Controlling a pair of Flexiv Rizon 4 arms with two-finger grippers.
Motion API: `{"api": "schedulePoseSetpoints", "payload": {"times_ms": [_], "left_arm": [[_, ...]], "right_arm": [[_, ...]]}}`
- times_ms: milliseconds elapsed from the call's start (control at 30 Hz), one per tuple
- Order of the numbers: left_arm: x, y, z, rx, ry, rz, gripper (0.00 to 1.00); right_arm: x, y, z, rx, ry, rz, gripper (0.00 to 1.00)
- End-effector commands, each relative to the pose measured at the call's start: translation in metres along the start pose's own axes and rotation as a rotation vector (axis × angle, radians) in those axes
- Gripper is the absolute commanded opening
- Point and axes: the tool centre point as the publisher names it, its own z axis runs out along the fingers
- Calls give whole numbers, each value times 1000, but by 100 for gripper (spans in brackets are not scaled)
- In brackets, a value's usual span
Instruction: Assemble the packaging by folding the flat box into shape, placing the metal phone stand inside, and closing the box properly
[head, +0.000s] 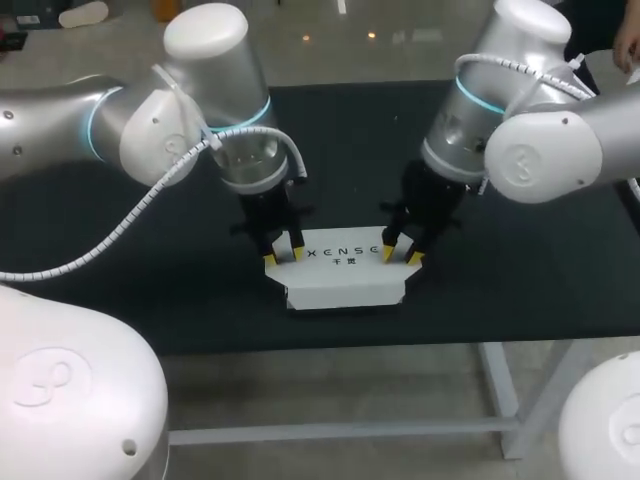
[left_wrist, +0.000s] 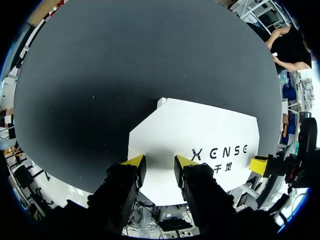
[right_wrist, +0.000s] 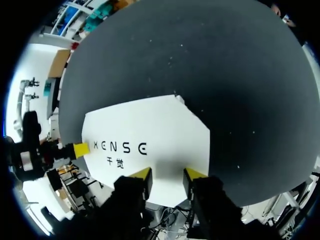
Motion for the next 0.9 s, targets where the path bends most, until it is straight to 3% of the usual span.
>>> {"api": "schedulePoseSetpoints", "payload": {"times_ms": [33,900], "left_arm": [[1,2,1,7,-3,1,42],[0,10,11,94,31,34,38]], "right_arm": [[-4,-3,1,-17,4,1,43],[-7,0,5,-16,28,6,43]]}}
